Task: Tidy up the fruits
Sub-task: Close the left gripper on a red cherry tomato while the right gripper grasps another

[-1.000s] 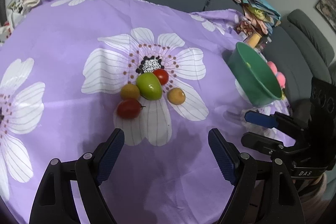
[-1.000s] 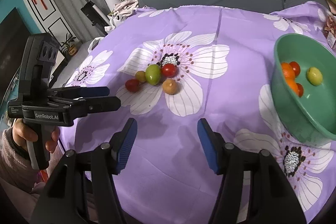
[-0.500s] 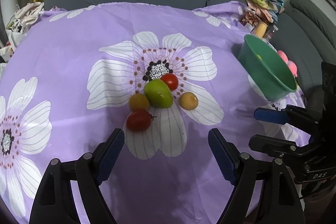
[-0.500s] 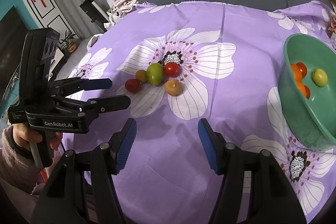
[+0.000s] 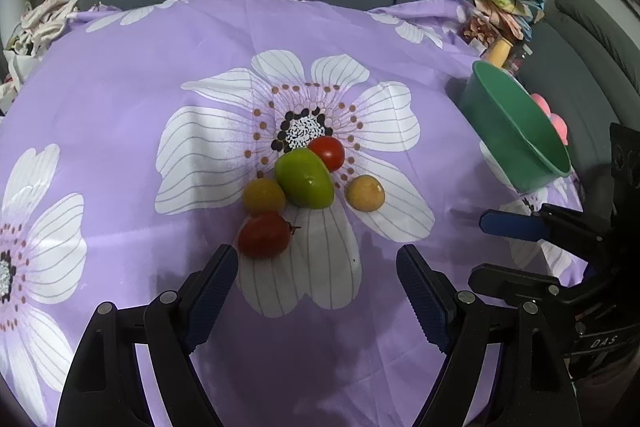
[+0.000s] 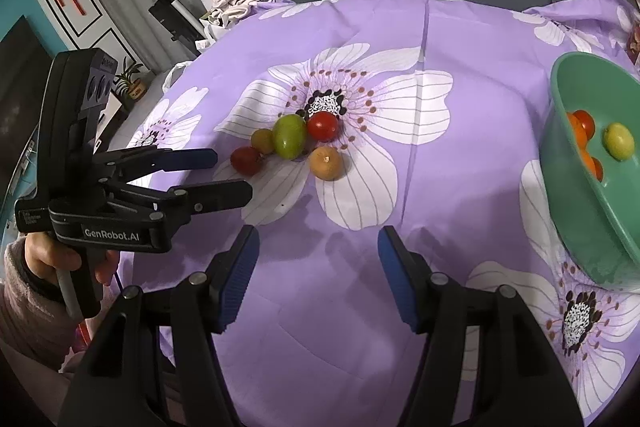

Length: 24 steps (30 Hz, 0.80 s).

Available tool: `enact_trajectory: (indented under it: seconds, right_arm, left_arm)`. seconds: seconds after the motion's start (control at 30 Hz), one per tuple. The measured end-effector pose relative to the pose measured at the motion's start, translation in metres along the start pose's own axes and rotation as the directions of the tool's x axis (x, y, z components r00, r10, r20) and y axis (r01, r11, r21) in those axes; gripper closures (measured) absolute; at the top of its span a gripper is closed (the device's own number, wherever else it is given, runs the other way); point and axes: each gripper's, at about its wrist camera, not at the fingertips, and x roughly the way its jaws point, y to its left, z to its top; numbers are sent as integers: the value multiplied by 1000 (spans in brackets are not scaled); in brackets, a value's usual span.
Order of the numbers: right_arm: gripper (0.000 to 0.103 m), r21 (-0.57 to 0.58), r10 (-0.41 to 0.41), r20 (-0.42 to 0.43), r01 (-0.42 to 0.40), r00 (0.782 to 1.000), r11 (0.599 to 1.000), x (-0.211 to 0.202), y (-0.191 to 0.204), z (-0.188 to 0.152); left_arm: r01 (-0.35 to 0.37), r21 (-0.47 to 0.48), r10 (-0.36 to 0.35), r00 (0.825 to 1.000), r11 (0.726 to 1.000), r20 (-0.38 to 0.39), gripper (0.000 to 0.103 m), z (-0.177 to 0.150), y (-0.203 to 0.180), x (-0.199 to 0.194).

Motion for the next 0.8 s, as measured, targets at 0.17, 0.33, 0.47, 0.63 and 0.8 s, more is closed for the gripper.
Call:
enact_trajectory:
  seconds: [0.17,0.33,0.47,0.63,0.8]
  right_arm:
    - [41,12,10,-1,-10,1000,1000,2,-3,0]
    - [41,19,10,-6,-10,1000,1000,4,-6,0]
    - [41,20,13,-8,-13,1000,1000,6,-7,0]
    - [41,25,18,-9,-18,1000,1000,9,-10,1]
    - [41,26,14,-13,-14,1000,1000,11,-11,1]
  left_arm:
    - [-5,7,5,1000,1000,-13,28,4,2,7]
    - [-5,12,5,1000,1000,-19,31,6,3,11]
    - [-11,6,11,1000,1000,-27,43,6,8,16]
    - [-28,11,28,999,1000,-21,50,10,11,19]
    - [-40,25,41,999,999,-33,69,8,11,26]
